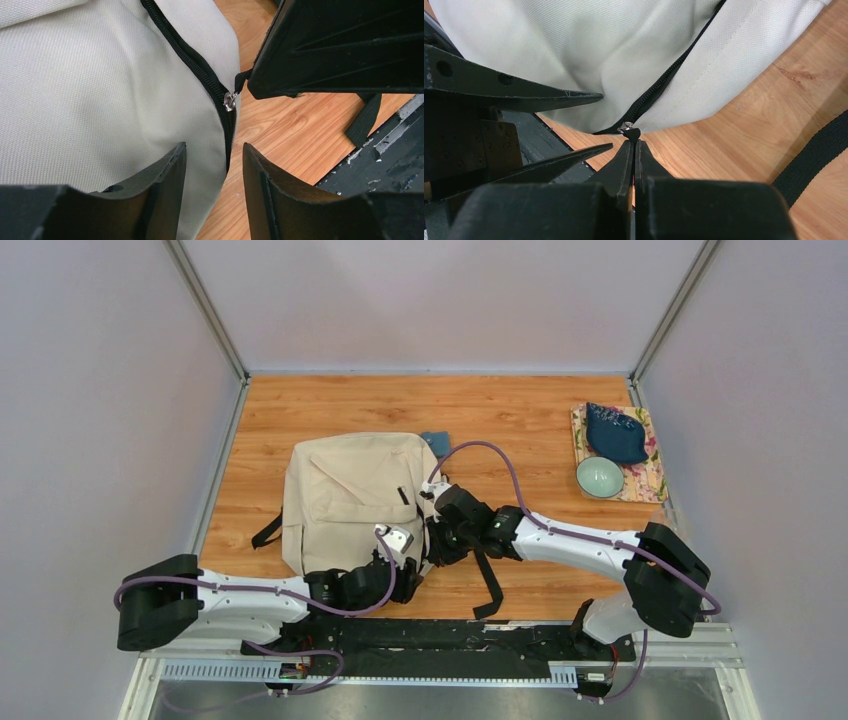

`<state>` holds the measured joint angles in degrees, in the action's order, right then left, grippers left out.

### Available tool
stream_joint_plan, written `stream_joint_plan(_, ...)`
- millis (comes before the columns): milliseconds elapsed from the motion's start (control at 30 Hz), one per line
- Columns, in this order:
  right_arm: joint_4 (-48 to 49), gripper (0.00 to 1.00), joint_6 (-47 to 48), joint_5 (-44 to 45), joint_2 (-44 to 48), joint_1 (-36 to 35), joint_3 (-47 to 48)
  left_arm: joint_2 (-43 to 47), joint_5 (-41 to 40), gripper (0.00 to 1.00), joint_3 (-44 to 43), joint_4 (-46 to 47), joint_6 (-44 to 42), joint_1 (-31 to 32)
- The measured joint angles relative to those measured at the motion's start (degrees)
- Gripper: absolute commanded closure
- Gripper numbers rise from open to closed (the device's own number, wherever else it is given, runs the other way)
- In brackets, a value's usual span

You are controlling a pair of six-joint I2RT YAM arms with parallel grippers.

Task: Pack the student bag
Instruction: Zip the student bag at the center of the board.

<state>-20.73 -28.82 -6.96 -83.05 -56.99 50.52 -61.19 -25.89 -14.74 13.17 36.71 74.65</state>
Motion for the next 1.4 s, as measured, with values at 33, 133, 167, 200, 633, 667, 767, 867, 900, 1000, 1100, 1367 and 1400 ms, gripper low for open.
stream_joint_plan(33, -0.02, 1.0, 0.07, 0.0, 0.0, 0.0, 0.0, 0.0, -0.02, 0.5, 0.0, 0.02, -0.02, 0.0)
stream_joint_plan(133, -0.02, 1.0, 0.24, -0.02, 0.0, 0.0, 0.0, -0.07, -0.26, 0.55, 0.0, 0.13, -0.17, 0.0)
stream_joint_plan(167, -0.02, 1.0, 0.28, -0.04, 0.0, 0.0, 0.0, -0.24, -0.35, 0.62, 0.0, 0.28, -0.2, 0.0)
stream_joint_plan(200, -0.02, 1.0, 0.39, -0.09, 0.0, 0.0, 0.0, -0.57, -0.46, 0.68, -0.04, 0.44, -0.48, 0.0)
stream_joint_plan(633, -1.62, 1.0, 2.4, 0.17, 0.61, 0.0, 0.22, -3.91, 0.31, 1.0, -1.95, 1.51, -2.71, -0.02)
stream_joint_plan(667, -2.49, 1.0, 2.6, 0.76, 0.31, 0.02, 0.66, -3.89, 0.55, 1.0, -1.95, 1.51, -2.8, -0.04)
stream_joint_plan(767, -4.52, 1.0, 3.28, 2.4, -1.92, 0.35, 3.32, -3.76, 2.58, 1.0, -1.86, 1.57, -3.65, -0.33)
stream_joint_plan(867, -6.78, 1.0, 4.55, 2.97, -5.49, 1.25, 7.37, -2.73, 4.63, 1.0, -1.11, 2.56, -3.89, -0.79)
stream_joint_plan(900, -7.48, 1.0, 5.03, 2.97, -6.62, 1.42, 8.55, -2.29, 5.16, 1.0, -0.81, 2.93, -3.91, -0.87)
stream_joint_plan(1000, -10.14, 1.0, 6.34, 3.21, -9.49, 1.57, 11.45, -0.79, 6.64, 1.0, 0.61, 3.85, -3.93, -1.09)
stream_joint_plan(1100, -13.11, 1.0, 7.21, 3.85, -12.15, 1.55, 14.47, 0.09, 7.65, 1.0, 1.68, 4.68, -4.04, -1.31)
stream_joint_plan(1367, -17.86, 1.0, 7.89, 6.45, -12.5, 1.22, 16.2, 0.35, 9.09, 1.0, 2.67, 6.03, -4.63, -1.68)
stream_joint_plan(1400, -18.12, 1.0, 7.98, 6.29, -12.07, 1.2, 16.11, 0.35, 9.22, 1.0, 2.69, 6.12, -4.68, -1.68)
